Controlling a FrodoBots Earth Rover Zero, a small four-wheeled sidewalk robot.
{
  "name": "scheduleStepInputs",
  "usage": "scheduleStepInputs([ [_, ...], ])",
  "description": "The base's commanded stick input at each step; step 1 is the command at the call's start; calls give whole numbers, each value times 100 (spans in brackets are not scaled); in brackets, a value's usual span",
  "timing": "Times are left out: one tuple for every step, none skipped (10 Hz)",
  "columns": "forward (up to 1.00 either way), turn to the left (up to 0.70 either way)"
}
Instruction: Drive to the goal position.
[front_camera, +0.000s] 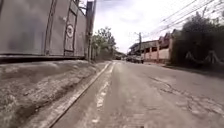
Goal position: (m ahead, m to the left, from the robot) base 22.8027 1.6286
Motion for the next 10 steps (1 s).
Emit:
scheduleStepInputs([
  [70,0],
  [70,0],
  [70,0],
  [70,0],
  [70,0],
  [70,0],
  [70,0],
  [70,0],
  [70,0],
  [70,0],
])
